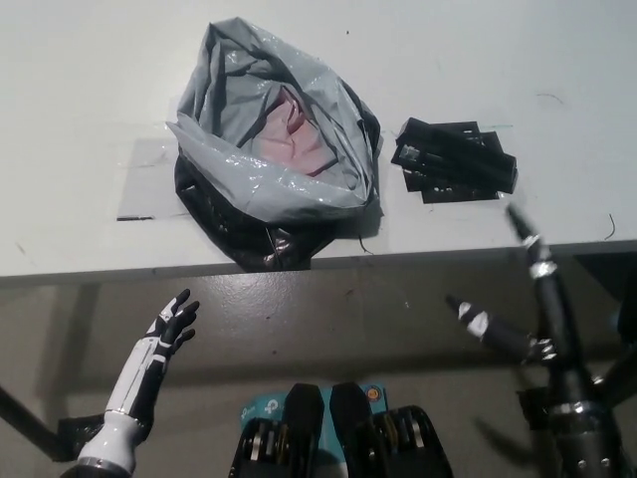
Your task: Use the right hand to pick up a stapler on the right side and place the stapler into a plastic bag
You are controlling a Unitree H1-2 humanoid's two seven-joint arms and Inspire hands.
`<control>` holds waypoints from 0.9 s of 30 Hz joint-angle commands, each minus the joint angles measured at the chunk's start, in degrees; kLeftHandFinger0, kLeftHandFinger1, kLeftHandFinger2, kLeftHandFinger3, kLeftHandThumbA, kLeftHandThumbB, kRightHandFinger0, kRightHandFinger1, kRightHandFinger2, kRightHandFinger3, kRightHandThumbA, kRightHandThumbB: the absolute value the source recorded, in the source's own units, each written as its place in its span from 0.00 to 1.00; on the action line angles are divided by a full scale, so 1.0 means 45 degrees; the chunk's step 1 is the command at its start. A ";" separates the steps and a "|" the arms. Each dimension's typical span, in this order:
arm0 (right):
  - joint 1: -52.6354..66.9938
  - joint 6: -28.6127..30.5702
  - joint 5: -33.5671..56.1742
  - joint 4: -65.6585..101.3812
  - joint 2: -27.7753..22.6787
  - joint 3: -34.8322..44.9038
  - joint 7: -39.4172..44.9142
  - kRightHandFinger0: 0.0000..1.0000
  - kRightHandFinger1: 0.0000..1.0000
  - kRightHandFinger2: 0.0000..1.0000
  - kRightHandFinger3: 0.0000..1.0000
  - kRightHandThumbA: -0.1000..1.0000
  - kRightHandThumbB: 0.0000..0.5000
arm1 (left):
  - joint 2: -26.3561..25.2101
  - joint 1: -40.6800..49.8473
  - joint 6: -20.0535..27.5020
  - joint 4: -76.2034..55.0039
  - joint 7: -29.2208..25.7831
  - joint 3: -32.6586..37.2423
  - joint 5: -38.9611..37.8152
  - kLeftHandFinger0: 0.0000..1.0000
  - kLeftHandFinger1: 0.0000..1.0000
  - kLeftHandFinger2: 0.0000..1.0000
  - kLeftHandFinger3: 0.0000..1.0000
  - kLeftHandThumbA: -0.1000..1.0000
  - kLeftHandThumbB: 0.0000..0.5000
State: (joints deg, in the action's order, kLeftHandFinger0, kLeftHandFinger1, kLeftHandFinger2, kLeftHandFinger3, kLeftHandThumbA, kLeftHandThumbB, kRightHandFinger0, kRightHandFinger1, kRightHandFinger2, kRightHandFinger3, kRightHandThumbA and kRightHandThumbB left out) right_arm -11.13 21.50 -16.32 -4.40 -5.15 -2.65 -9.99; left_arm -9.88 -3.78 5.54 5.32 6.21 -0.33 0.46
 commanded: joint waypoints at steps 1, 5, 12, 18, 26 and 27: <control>-0.0994 -0.0388 0.0410 0.3425 -0.0398 0.0996 -0.0149 1.00 1.00 1.00 1.00 0.91 0.49 | -0.0199 -0.0097 0.0601 -0.0389 0.0281 0.0016 -0.0215 1.00 1.00 1.00 1.00 1.00 0.46; -0.2901 -0.2867 0.1579 0.4971 -0.1590 0.1401 0.1216 1.00 1.00 1.00 1.00 0.90 0.58 | -0.0195 -0.0125 0.0568 -0.0364 0.0309 0.0052 -0.0201 1.00 1.00 1.00 1.00 1.00 0.46; -0.7219 -0.7056 0.2127 0.2571 -0.3379 0.0894 0.3677 1.00 1.00 1.00 1.00 0.86 0.71 | -0.0215 0.0022 0.0495 -0.0433 0.0303 0.0028 -0.0212 1.00 1.00 1.00 1.00 1.00 0.46; -1.0124 -0.8429 0.0744 -0.1865 -0.3888 -0.0766 0.5549 1.00 1.00 1.00 1.00 0.84 0.70 | -0.0164 0.0068 0.0412 -0.0509 0.0246 0.0012 -0.0193 1.00 1.00 1.00 1.00 1.00 0.47; -1.2502 -0.7401 -0.0659 -0.7640 -0.3426 -0.2894 0.6315 1.00 1.00 1.00 1.00 0.82 0.74 | -0.0168 0.0095 0.0552 -0.0455 0.0271 -0.0002 -0.0243 1.00 1.00 1.00 1.00 1.00 0.48; -1.2647 -0.7473 -0.0781 -0.8059 -0.3339 -0.3114 0.6382 1.00 1.00 1.00 1.00 0.84 0.75 | -0.0164 0.0088 0.0549 -0.0448 0.0268 -0.0005 -0.0245 1.00 1.00 1.00 1.00 1.00 0.48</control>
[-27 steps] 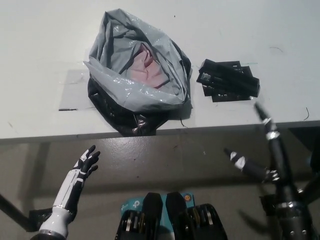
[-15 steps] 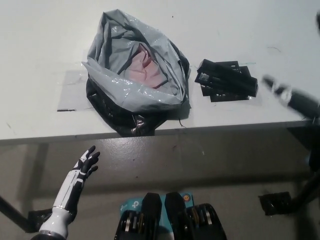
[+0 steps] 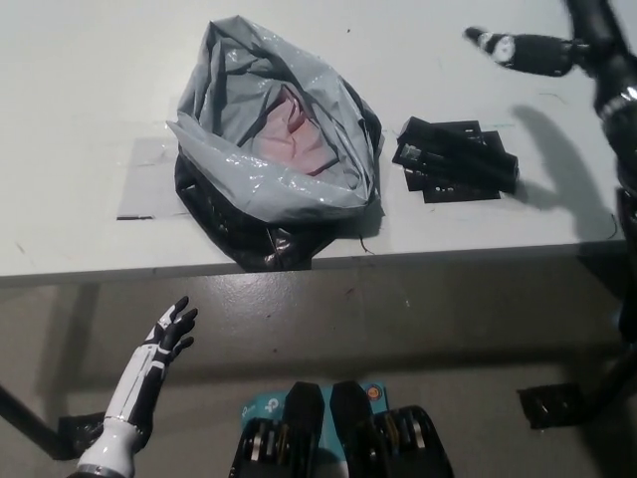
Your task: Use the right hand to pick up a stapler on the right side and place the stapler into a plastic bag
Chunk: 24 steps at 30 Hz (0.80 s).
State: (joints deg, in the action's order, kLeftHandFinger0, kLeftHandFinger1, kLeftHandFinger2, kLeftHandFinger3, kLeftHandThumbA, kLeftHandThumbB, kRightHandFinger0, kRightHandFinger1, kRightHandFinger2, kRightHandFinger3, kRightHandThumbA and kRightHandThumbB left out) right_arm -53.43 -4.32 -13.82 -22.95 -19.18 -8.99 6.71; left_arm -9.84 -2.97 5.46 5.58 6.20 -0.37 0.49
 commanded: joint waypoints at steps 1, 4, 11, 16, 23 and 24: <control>-0.3352 -0.1780 -0.1404 -0.4237 -0.0166 -0.1869 0.2708 1.00 1.00 1.00 1.00 0.85 0.75 | -0.0169 -0.0097 0.0564 -0.0501 0.0270 0.0003 -0.0252 1.00 1.00 1.00 1.00 1.00 0.48; -0.3823 -0.1374 -0.2055 -0.5966 0.0191 -0.2830 0.2630 1.00 1.00 1.00 1.00 0.90 0.85 | -0.0189 -0.0091 0.0530 -0.0567 0.0323 -0.0010 -0.0335 1.00 1.00 1.00 1.00 1.00 0.47; -0.4130 -0.0667 -0.2132 -0.8182 0.0861 -0.4137 0.2570 1.00 1.00 1.00 1.00 0.95 0.85 | -0.0153 -0.0029 0.0423 -0.0701 0.0232 0.0023 -0.0181 1.00 1.00 1.00 1.00 1.00 0.48; -0.4090 -0.0615 -0.2176 -0.9293 0.1364 -0.4445 0.2556 1.00 1.00 1.00 1.00 0.95 0.90 | -0.0196 -0.0091 0.0352 -0.0678 0.0275 0.0004 -0.0230 1.00 1.00 1.00 1.00 1.00 0.49; -0.3791 -0.0465 -0.2390 -0.9639 0.1441 -0.4741 0.2738 1.00 1.00 1.00 1.00 0.99 0.89 | -0.0214 -0.0033 0.0441 -0.0669 0.0277 -0.0003 -0.0176 1.00 1.00 1.00 1.00 1.00 0.47; -0.3778 -0.0387 -0.2475 -0.9916 0.1466 -0.4796 0.2671 1.00 1.00 1.00 1.00 0.99 0.90 | -0.0214 -0.0027 0.0477 -0.0663 0.0282 -0.0006 -0.0175 1.00 1.00 1.00 1.00 1.00 0.45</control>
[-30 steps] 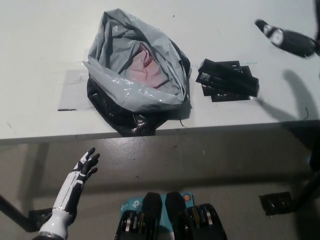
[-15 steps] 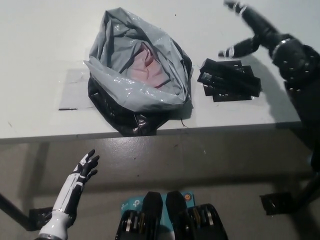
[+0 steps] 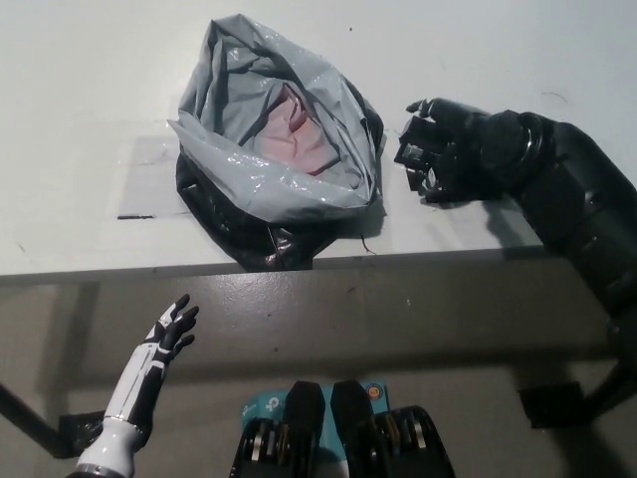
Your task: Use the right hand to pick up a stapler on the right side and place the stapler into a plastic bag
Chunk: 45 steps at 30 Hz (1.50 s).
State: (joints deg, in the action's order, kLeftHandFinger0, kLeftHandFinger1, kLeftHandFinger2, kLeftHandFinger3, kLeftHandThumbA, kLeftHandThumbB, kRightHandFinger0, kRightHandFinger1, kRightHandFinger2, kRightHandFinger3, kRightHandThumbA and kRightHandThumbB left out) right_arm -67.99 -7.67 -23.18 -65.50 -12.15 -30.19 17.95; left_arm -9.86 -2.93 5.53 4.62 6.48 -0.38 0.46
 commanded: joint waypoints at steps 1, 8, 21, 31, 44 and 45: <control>-0.0545 0.0312 -0.0497 -0.0612 -0.0086 -0.0156 0.0142 1.00 1.00 1.00 1.00 0.98 0.91 | -0.0199 -0.0044 0.0491 -0.0432 0.0210 -0.0009 -0.0162 1.00 1.00 1.00 1.00 1.00 0.46; -0.0610 0.0307 -0.0605 -0.1709 -0.0152 -0.0146 -0.0038 1.00 1.00 1.00 1.00 0.95 0.85 | -0.0193 -0.0017 0.0529 -0.0354 0.0222 -0.0031 -0.0092 1.00 1.00 1.00 1.00 1.00 0.45; -0.0455 0.1280 -0.0771 -0.2406 -0.0509 0.0321 -0.3482 0.32 0.41 0.52 0.46 0.51 0.59 | -0.0230 -0.0124 0.0408 -0.0346 0.0223 -0.0022 0.0031 1.00 1.00 1.00 1.00 1.00 0.45; -0.0314 0.2056 -0.0309 -0.2439 -0.0446 0.1272 -0.4351 0.01 0.34 0.60 0.41 0.42 0.54 | -0.0332 -0.0235 0.0080 -0.0578 0.0373 0.0055 0.0029 1.00 1.00 1.00 1.00 1.00 0.45; -0.0659 0.2673 0.1238 -0.2224 -0.0382 0.3791 -0.4370 0.03 0.39 0.64 0.46 0.36 0.48 | -0.0427 -0.0196 -0.0052 -0.0642 0.0407 0.0106 0.0083 0.98 1.00 1.00 1.00 1.00 0.42; -0.0825 0.2495 0.1547 -0.2100 -0.0351 0.4222 -0.4104 0.05 0.41 0.65 0.47 0.41 0.49 | -0.0428 -0.0178 -0.0034 -0.0636 0.0403 0.0109 0.0074 0.98 1.00 1.00 1.00 1.00 0.42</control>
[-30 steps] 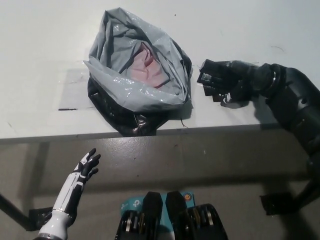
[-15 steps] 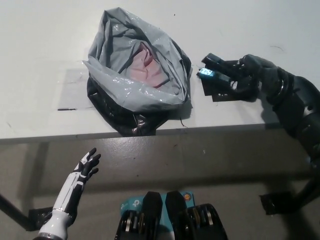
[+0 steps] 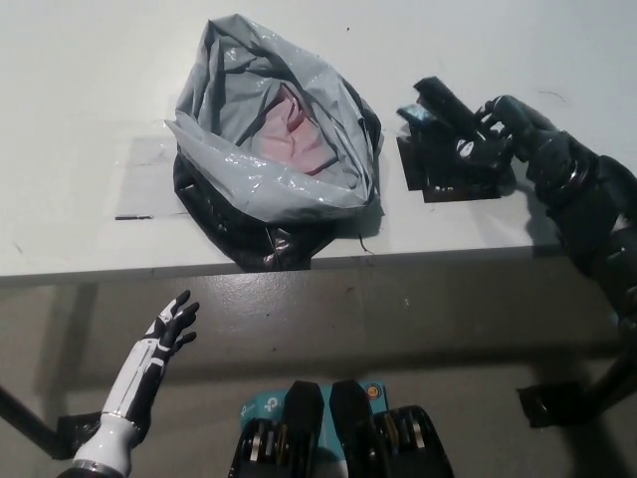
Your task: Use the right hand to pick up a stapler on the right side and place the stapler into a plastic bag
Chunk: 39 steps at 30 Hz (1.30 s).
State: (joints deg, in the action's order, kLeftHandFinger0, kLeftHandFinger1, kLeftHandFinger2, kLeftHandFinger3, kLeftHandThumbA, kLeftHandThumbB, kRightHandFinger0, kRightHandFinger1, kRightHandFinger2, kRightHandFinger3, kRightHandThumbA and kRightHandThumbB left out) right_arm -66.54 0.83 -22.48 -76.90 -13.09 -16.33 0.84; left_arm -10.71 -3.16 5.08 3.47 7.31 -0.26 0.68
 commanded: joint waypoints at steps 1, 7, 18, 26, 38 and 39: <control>-0.1235 0.0473 0.1521 0.0509 -0.0107 0.1397 -0.0215 0.05 0.41 0.65 0.47 0.43 0.50 | -0.0235 -0.0109 0.0072 -0.0378 0.0206 0.0097 0.0036 0.98 1.00 1.00 1.00 1.00 0.43; -0.2105 -0.0261 0.2146 0.1147 0.0264 0.2583 0.0162 0.00 0.41 0.67 0.57 0.39 0.48 | -0.0239 -0.0066 -0.0065 -0.0467 0.0194 0.0108 0.0015 0.96 1.00 1.00 1.00 1.00 0.44; -0.3419 -0.0665 0.1795 0.2814 0.1535 0.2131 0.0791 0.09 0.43 0.63 0.35 0.46 0.56 | -0.0239 -0.0056 0.0129 -0.0340 0.0118 0.0139 0.0154 0.93 1.00 1.00 1.00 1.00 0.47; -0.3628 -0.0614 0.1380 0.3008 0.2750 0.1292 0.0589 0.10 0.41 0.57 0.12 0.52 0.60 | -0.0192 -0.0100 -0.0092 -0.0482 0.0180 0.0132 0.0013 0.93 1.00 1.00 1.00 1.00 0.44; -0.2782 0.0294 0.0959 0.1666 0.3797 0.0274 -0.0022 0.00 0.21 0.39 0.00 0.39 0.51 | -0.0265 -0.0169 0.0035 -0.0499 0.0080 0.0158 0.0283 0.90 1.00 1.00 1.00 1.00 0.44; -0.2711 0.0277 0.0962 0.1545 0.3818 0.0255 -0.0061 0.00 0.20 0.38 0.00 0.39 0.52 | -0.0265 -0.0158 0.0102 -0.0473 0.0090 0.0163 0.0282 0.90 1.00 1.00 1.00 1.00 0.44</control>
State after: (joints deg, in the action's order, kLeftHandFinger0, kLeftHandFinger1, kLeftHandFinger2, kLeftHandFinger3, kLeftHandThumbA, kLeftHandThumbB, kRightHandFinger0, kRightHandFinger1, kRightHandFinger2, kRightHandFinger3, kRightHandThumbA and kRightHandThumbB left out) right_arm -76.87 -2.33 -17.38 -68.55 4.04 -14.66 3.68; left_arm -11.03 -3.15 4.80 3.24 7.30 0.17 1.41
